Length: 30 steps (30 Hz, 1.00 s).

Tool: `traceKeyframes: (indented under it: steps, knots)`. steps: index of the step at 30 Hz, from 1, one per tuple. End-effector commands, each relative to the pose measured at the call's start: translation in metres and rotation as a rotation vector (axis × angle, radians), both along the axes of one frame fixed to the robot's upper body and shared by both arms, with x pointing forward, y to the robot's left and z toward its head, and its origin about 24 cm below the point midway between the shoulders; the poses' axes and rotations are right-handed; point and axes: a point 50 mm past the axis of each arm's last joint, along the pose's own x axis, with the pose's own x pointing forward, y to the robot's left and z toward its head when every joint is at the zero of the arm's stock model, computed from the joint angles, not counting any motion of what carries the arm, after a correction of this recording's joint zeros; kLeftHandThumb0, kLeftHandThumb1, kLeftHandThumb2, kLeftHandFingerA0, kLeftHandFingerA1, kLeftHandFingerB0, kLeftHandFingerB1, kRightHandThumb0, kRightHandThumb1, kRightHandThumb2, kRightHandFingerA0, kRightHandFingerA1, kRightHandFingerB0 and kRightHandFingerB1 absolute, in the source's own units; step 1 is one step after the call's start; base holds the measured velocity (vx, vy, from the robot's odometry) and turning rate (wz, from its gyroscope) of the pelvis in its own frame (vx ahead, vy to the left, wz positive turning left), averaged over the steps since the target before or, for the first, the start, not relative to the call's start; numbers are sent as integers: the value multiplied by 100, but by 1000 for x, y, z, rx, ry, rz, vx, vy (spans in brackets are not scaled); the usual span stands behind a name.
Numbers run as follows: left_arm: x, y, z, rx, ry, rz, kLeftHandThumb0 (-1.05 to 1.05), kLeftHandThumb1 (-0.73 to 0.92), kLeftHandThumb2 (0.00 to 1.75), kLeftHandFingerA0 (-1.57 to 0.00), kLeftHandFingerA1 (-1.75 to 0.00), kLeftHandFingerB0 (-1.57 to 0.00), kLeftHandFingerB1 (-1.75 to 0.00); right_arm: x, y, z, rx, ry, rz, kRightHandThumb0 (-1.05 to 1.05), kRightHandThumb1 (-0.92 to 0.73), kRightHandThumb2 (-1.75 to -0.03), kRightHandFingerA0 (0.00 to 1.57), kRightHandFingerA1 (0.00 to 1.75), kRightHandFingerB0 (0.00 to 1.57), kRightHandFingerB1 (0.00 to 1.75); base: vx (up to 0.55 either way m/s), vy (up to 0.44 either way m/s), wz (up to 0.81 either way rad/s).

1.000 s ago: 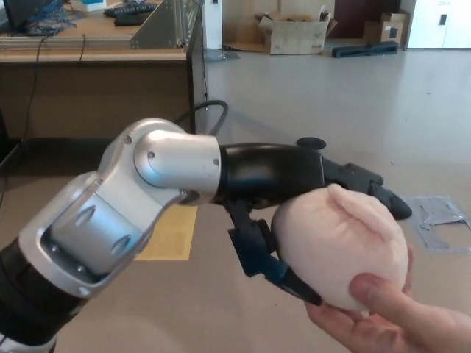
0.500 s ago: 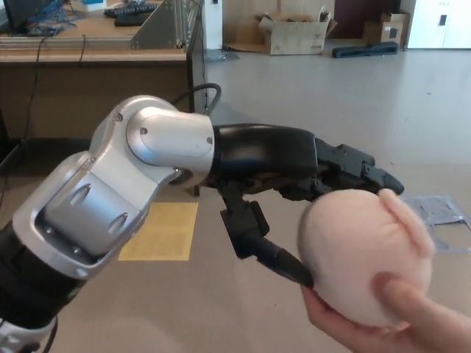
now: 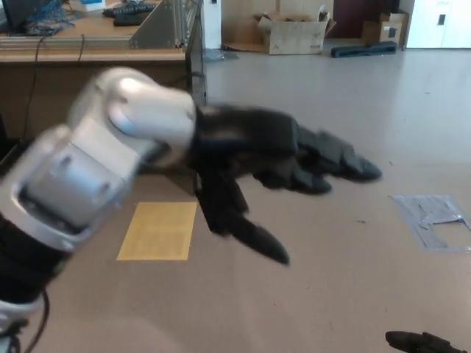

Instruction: The robot extends its left hand to pick up an emotional support dumpling from the palm of a person and brings its hand down by its side. Then it extends its arm again to hand the dumpling back to the person.

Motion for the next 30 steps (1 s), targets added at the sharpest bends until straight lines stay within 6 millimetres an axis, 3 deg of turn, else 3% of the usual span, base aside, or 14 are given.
traceKeyframes:
  steps: [1, 5, 9, 10, 12, 13, 15, 18, 21, 23, 26, 27, 28, 30]
  knots:
    - [-9, 21, 24, -90, 14, -19, -80, 47, 57, 0, -2, 0, 0, 1, -8, 3, -20, -1, -12, -52, -48, -77, 80, 60, 45, 47, 0, 0, 0]
    - [-13, 71, 27, -428, -33, 114, -59, 37, 53, -4, -28, 0, -10, 0, -9, 1, -19, 11, -8, -45, -58, -58, 89, 49, 49, 36, 0, 0, 0]
    - [-16, 80, 20, -492, -64, 155, -48, 29, 62, -8, -34, 0, -12, -1, -8, 0, -18, 15, -4, -46, -58, -58, 89, 49, 49, 36, 0, 0, 0]
    - [-17, 96, 5, -562, -83, 190, -48, 42, 53, -21, -34, -3, -23, -2, -8, -2, -15, 23, -6, -54, -48, -78, 81, 60, 44, 47, 0, 0, 0]
    - [-23, 121, -17, -659, -120, 263, -48, 42, 53, -21, -34, -3, -23, -4, -7, -5, -9, 34, -9, -54, -48, -78, 81, 60, 44, 47, 0, 0, 0]
    - [-28, 140, -39, -762, -72, 335, -28, 16, 77, 0, -48, 0, -49, -7, -9, -7, -7, 40, -12, -54, -48, -77, 81, 60, 44, 47, 0, 0, 0]
    - [-29, 142, -42, -775, -68, 345, -28, 16, 77, 0, -48, 0, -49, -8, -9, -8, -7, 40, -13, -54, -48, -77, 81, 60, 44, 47, 0, 0, 0]
    - [-47, 191, -103, -1007, 61, 515, -25, 20, 78, -1, -49, 0, -48, -17, -14, -14, -4, 49, -29, -52, -48, -77, 81, 60, 45, 47, 0, 0, 0]
    - [-49, 194, -109, -1031, 75, 534, -25, 20, 78, -1, -49, 0, -48, -18, -14, -14, -6, 48, -32, -52, -48, -77, 81, 60, 45, 47, 0, 0, 0]
    - [-61, 231, -164, -1209, 254, 687, -35, 28, 69, 0, -34, 0, -24, -25, -18, -20, -15, 60, -53, -52, -47, -77, 82, 60, 45, 47, 0, 0, 0]
    - [-62, 231, -164, -1213, 254, 686, -35, 28, 69, 0, -34, 0, -24, -25, -18, -20, -15, 61, -53, -52, -47, -77, 82, 60, 45, 47, 0, 0, 0]
    - [-69, 250, -200, -1348, 443, 727, -33, 47, 62, 0, 0, 0, -1, -30, -20, -24, 1, 71, -65, -52, -47, -76, 81, 60, 45, 47, 0, 0, 0]
    - [-76, 263, -228, -1463, 573, 764, -40, 52, 55, 0, 0, 0, 0, -34, -21, -27, 9, 79, -71, -46, -56, -57, 90, 50, 50, 36, 0, 0, 0]
    - [-81, 270, -248, -1541, 653, 798, -40, 52, 55, 0, 0, 0, 0, -36, -23, -28, 10, 84, -73, -46, -56, -57, 90, 50, 50, 36, 0, 0, 0]
